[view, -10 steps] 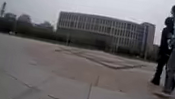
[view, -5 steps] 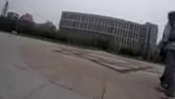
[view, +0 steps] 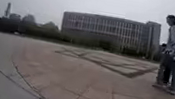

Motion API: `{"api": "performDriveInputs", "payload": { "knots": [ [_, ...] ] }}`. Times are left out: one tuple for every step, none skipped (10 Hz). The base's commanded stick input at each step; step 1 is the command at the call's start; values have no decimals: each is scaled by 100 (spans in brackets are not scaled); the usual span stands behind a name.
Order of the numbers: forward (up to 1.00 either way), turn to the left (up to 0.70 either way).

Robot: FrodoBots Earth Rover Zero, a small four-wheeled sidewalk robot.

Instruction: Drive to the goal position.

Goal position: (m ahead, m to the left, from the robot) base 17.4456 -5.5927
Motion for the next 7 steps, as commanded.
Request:
{"api": "performDriveInputs", "payload": {
  "knots": [
    [100, -39],
    [100, -38],
    [100, -32],
    [100, -19],
    [100, 2],
    [100, 2],
    [100, 2]
  ]
}}
